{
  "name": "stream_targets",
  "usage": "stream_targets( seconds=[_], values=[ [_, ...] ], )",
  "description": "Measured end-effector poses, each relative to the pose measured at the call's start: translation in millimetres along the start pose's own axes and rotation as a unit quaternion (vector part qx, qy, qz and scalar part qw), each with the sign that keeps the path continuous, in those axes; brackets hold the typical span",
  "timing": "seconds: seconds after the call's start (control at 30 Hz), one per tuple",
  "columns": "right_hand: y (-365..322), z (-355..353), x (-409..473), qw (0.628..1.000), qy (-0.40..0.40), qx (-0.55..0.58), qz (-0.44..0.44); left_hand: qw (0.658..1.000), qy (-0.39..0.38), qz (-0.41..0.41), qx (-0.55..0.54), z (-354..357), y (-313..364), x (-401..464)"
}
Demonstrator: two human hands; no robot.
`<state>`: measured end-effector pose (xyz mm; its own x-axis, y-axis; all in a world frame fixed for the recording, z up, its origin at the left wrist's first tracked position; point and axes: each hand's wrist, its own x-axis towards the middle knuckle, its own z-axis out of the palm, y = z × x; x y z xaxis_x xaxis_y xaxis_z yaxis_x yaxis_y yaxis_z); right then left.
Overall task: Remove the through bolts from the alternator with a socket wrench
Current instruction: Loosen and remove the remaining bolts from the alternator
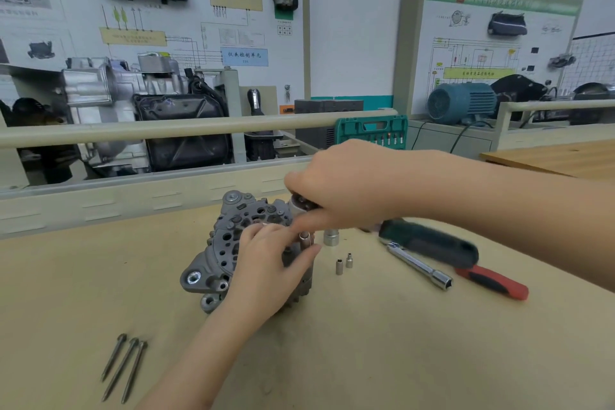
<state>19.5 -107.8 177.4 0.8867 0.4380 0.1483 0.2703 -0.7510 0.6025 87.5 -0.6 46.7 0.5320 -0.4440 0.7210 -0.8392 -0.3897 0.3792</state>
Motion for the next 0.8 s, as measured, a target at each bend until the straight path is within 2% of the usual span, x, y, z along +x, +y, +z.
stream_targets(
  seconds=[0.07, 0.17, 0.27, 0.37, 0.47, 0.53, 0.63, 0.73, 0.8],
  values=[
    [1.7, -1.6, 1.4, 0.999, -0.032, 0.032, -0.004, 1.0, -0.016, -0.005, -0.013, -2.6, -1.5, 0.2],
    [4.8, 0.9, -1.6, 0.994, -0.059, 0.08, -0.036, 1.0, 0.001, -0.023, 0.012, -0.7, 0.9, 0.5],
    [7.6, 1.8, -4.7, 0.995, -0.046, 0.066, -0.053, 0.998, 0.032, -0.032, 0.034, 2.7, 4.9, 1.0],
    [8.1, 5.1, -4.0, 0.999, -0.017, 0.04, -0.027, 0.997, 0.052, -0.04, 0.038, 4.8, 5.6, 0.0],
    [3.9, 7.5, -3.7, 0.995, 0.004, 0.095, 0.016, 0.996, 0.063, -0.039, 0.056, 7.5, 6.6, 0.4],
    [1.7, 6.4, -2.0, 0.99, -0.004, 0.142, 0.001, 0.996, 0.07, -0.029, 0.057, 7.1, 5.5, 2.0],
    [3.2, 4.1, -0.4, 0.985, -0.029, 0.166, -0.026, 0.999, 0.034, -0.011, 0.037, 0.9, -2.6, 3.0],
    [6.5, 3.8, -2.7, 0.983, -0.041, 0.175, -0.044, 0.996, -0.035, 0.007, 0.084, -0.1, -10.1, 1.0],
    [6.7, 3.6, -4.0, 0.98, -0.043, 0.185, -0.057, 0.992, -0.048, 0.019, 0.114, 3.3, -12.0, 0.6]
  ],
)
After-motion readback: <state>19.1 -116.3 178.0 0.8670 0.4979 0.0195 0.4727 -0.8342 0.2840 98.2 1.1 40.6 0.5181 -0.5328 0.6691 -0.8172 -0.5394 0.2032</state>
